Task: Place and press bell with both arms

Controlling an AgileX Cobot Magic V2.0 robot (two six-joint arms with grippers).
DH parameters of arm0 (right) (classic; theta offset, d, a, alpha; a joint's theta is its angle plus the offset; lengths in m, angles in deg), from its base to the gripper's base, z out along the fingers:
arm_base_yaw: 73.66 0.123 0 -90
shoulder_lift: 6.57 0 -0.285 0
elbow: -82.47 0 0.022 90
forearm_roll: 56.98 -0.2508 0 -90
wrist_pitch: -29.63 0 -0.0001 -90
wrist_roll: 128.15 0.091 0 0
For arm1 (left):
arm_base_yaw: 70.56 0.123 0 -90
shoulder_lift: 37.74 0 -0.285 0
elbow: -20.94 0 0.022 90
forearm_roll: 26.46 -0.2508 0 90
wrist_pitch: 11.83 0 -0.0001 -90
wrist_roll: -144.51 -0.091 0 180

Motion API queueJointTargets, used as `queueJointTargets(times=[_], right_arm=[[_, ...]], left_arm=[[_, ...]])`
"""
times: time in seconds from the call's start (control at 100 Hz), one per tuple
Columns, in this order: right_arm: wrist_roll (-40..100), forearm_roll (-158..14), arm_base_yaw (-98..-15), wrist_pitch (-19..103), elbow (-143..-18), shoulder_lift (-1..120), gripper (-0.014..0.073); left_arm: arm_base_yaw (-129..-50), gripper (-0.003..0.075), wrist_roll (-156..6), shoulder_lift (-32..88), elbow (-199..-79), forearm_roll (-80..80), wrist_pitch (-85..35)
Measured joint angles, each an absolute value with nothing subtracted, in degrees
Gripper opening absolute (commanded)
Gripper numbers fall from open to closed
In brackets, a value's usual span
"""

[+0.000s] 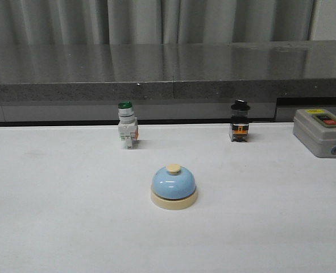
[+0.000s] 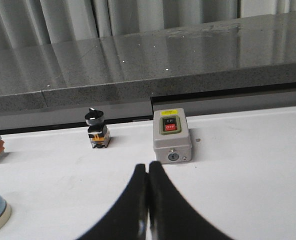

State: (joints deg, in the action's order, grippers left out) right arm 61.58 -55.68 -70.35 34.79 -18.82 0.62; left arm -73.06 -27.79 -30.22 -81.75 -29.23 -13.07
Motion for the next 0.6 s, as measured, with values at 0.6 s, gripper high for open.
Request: queueJointTargets(times=[0.6], right_arm=[[61.58, -55.68, -70.35, 46.45, -39.20, 9.94, -0.0060]], left_arm=[[-73.06, -0.0020, -27.79, -30.22, -81.75, -29.23, -13.07]])
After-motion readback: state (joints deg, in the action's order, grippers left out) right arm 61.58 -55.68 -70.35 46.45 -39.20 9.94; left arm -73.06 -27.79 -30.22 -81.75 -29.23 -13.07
